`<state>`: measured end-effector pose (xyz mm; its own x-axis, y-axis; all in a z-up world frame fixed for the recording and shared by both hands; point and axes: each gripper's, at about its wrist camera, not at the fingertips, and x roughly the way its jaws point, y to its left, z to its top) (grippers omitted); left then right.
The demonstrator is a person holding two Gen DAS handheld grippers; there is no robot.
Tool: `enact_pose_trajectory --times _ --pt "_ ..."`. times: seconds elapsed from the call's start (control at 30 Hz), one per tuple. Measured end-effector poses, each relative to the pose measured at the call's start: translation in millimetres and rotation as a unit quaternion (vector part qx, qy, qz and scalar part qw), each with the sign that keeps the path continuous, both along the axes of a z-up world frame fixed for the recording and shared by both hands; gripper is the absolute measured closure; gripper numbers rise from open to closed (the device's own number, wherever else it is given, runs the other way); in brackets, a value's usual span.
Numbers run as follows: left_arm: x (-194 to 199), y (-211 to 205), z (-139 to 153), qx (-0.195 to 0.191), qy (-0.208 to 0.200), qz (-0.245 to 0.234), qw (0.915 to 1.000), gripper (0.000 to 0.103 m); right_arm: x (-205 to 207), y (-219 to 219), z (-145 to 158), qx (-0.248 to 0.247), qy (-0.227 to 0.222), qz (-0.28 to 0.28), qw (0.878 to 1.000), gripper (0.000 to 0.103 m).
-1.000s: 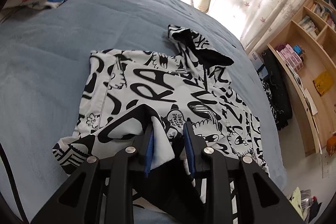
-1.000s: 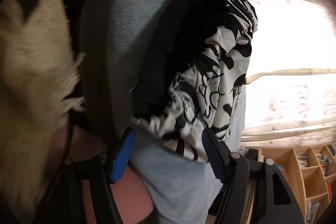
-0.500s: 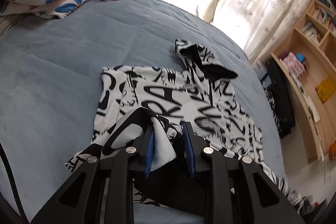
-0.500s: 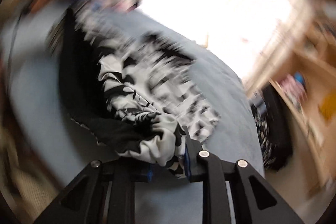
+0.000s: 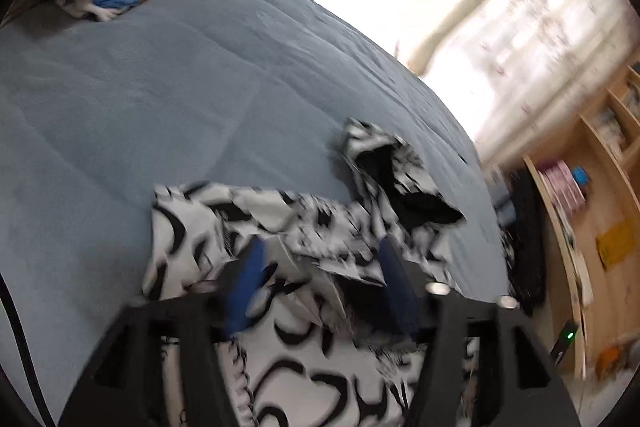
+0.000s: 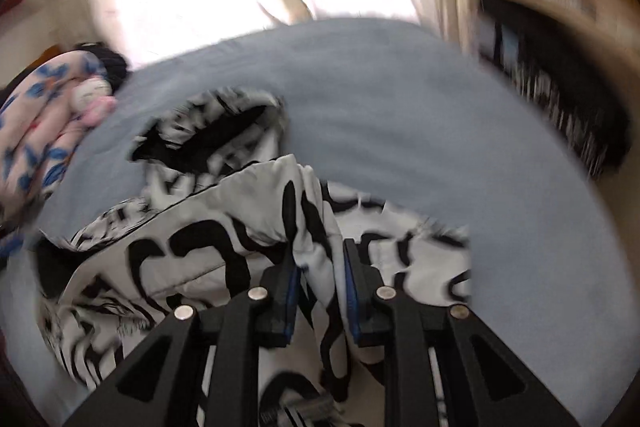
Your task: Fold large clothes
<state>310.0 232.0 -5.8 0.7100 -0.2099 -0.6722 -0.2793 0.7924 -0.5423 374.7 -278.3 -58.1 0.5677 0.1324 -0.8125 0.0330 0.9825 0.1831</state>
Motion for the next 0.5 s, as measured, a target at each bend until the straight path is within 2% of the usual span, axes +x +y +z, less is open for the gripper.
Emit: enact_pose_trajectory --times 0.07,0.1,0.2,0.27,0.33,0.4,0.5 --pt "18 7 -10 0.016 0.015 0.004 0.9998 0.041 8 -3 -15 0.022 0.018 -0.018 0.999 0.081" --pt "26 8 -15 0.024 0.023 -0.001 0.9994 0.041 15 -11 -24 0.049 0.026 -0.024 0.998 0.081" --pt "45 5 -35 0.058 0.045 -0.052 0.9959 0.041 9 -26 -38 0.098 0.031 -0.023 0.994 0.078" --pt "51 -1 -47 0.069 0.056 -0.100 0.9910 0.041 6 -36 -41 0.122 0.030 -0.023 0.992 0.069" --pt "55 -7 -60 0.076 0.070 -0.137 0.9852 0.041 4 -56 -43 0.157 0.026 -0.026 0.987 0.050" --pt "59 -11 -73 0.085 0.081 -0.158 0.9805 0.041 6 -67 -43 0.179 0.030 -0.024 0.983 0.045" --pt "67 -15 -93 0.091 0.106 -0.170 0.9755 0.041 10 -71 -48 0.214 0.045 0.003 0.976 0.045"
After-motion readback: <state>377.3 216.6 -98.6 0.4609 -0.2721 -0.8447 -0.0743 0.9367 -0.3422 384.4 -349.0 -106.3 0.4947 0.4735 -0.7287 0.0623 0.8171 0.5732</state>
